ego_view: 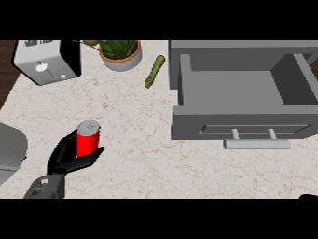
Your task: Pick up the can, place it into the drawer and close the drawer
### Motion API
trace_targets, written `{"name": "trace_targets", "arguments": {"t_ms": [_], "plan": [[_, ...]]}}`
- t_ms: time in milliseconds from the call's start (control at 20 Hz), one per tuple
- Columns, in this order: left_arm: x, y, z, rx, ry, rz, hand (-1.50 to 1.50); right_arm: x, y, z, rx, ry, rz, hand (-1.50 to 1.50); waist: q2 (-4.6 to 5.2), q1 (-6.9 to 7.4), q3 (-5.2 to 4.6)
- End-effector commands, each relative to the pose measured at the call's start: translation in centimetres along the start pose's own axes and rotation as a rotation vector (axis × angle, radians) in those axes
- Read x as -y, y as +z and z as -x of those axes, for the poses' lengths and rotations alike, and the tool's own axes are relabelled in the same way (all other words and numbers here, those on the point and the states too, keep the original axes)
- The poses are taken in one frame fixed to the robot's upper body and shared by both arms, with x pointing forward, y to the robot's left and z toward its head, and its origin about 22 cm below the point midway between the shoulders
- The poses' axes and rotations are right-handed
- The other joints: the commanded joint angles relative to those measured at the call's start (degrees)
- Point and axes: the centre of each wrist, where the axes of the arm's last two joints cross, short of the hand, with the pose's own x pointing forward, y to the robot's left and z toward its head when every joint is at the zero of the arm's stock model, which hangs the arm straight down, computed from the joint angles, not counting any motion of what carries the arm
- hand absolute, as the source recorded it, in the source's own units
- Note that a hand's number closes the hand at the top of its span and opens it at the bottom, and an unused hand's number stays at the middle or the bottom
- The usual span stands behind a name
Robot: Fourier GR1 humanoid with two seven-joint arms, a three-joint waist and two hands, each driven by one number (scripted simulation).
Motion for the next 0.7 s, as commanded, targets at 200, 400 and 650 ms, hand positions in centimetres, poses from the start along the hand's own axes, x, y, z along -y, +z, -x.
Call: {"name": "trace_targets", "arguments": {"t_ms": [200, 400, 650], "plan": [[1.4, -2.1, -0.1, 0.054, 0.044, 0.044, 1.50, -1.7, 0.5, -1.1, 0.007, 0.016, 0.007, -1.50, 0.04, -0.11, -0.01], [1.3, -2.6, -1.5, 0.079, 0.055, 0.017, 1.50, 1.9, -0.9, 0.2, 0.023, 0.039, 0.012, -1.50, -0.05, 0.17, 0.03], [7.8, -8.0, -3.0, 0.095, 0.092, -0.151, 1.50, 0.2, -2.3, -1.3, 0.031, 0.010, -0.015, -1.50, 0.39, -0.88, -0.08]]}}
